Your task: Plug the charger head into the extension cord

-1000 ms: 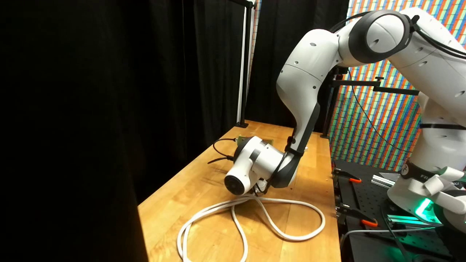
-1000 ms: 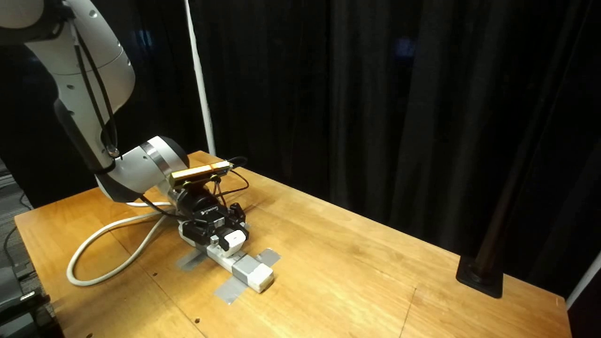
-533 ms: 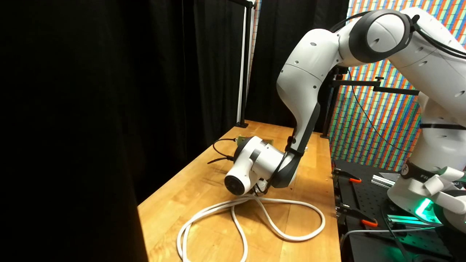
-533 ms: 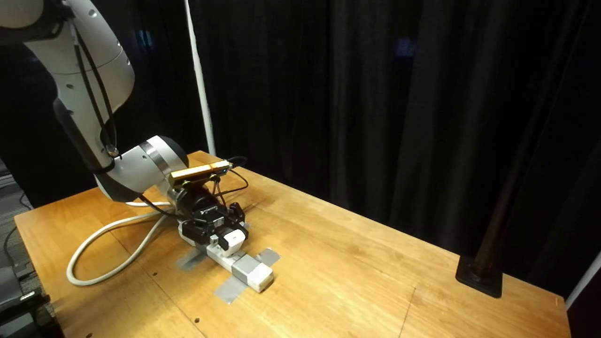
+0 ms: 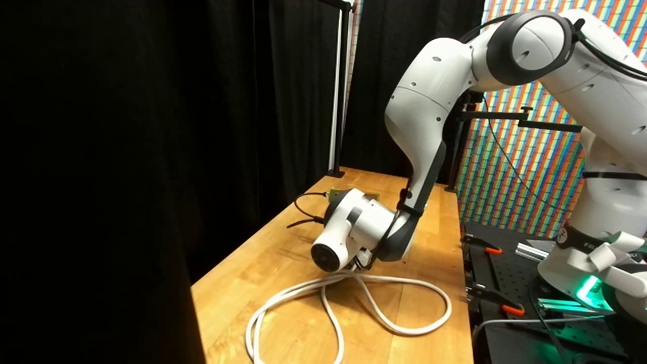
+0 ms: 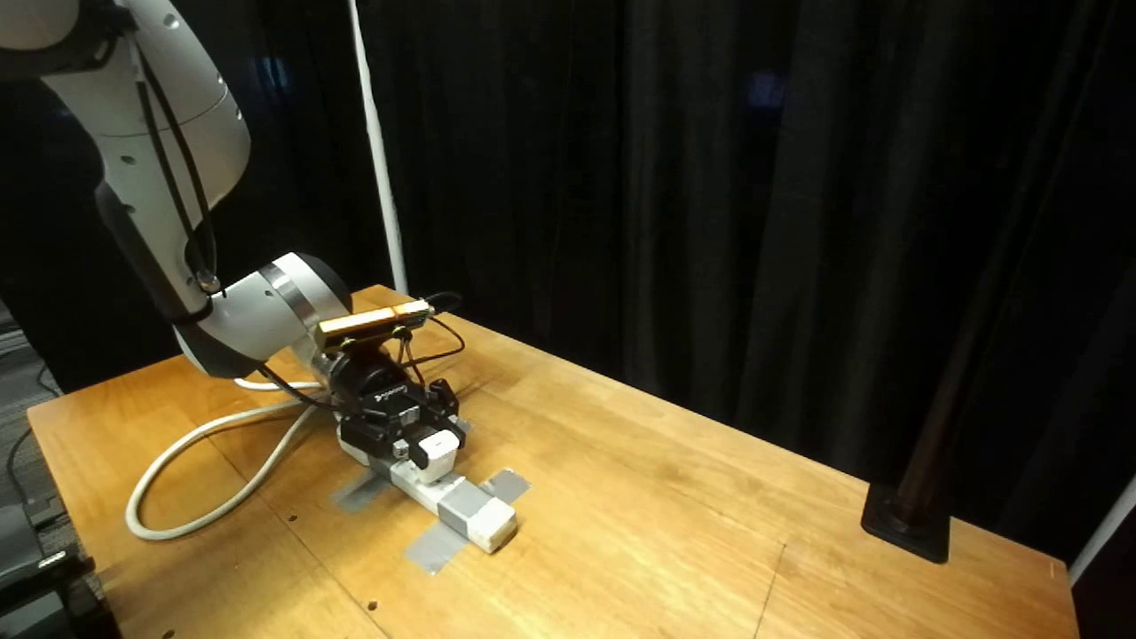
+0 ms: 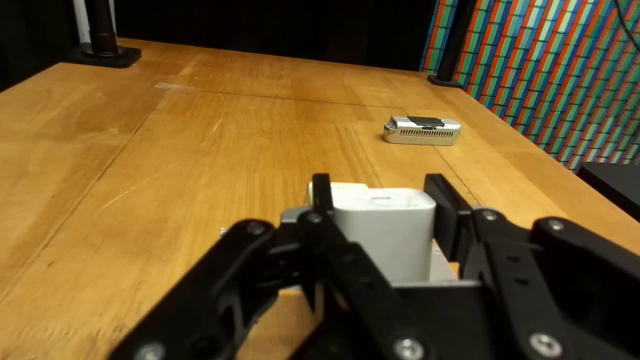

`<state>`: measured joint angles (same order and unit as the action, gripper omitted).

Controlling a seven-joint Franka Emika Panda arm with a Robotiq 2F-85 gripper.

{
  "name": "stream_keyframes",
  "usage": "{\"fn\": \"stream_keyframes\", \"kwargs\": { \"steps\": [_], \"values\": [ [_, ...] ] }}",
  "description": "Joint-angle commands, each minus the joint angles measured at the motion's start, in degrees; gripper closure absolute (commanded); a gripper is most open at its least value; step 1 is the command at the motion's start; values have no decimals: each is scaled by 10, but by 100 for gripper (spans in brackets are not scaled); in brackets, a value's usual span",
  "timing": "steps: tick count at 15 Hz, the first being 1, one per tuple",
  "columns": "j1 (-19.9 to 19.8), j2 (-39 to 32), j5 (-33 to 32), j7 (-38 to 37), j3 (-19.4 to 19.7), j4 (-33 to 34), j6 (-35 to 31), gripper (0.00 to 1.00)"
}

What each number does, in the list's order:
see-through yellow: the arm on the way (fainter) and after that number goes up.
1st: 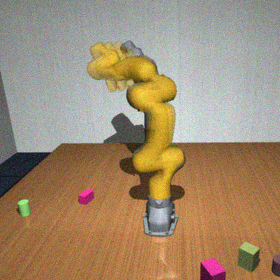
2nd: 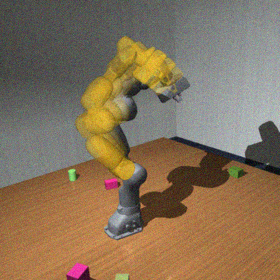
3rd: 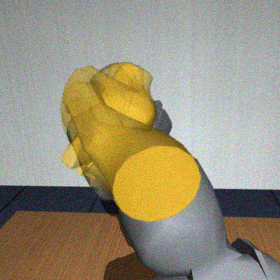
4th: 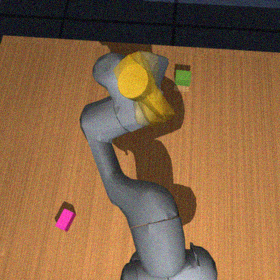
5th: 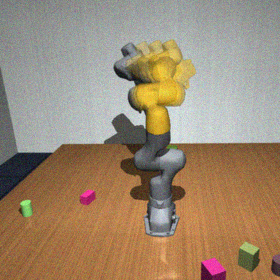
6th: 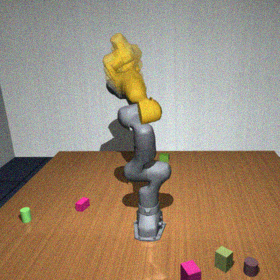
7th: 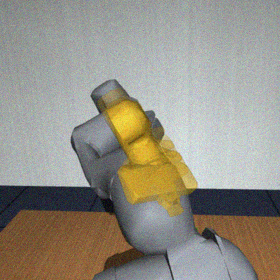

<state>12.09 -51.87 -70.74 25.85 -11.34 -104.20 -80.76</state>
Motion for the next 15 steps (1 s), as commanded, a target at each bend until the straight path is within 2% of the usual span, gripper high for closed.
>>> {"fn": "stream_keyframes", "kwargs": {
  "steps": [1, 3, 10, 11, 12, 13, 15],
  "values": [
    [-5, -26, 8, -20, -37, 3, -63, 77],
    [-5, -27, 6, -22, -46, 1, -75, 77],
    [-21, -13, 5, -21, -42, -12, -87, 77],
    [-23, -8, 5, -17, -42, -16, -89, 27],
    [-26, -3, 6, -15, -42, -21, -98, 26],
    [-33, 1, 7, -13, -43, -29, -138, 21],
    [-53, 40, 10, -4, -46, -63, -191, 5]
  ]
}}
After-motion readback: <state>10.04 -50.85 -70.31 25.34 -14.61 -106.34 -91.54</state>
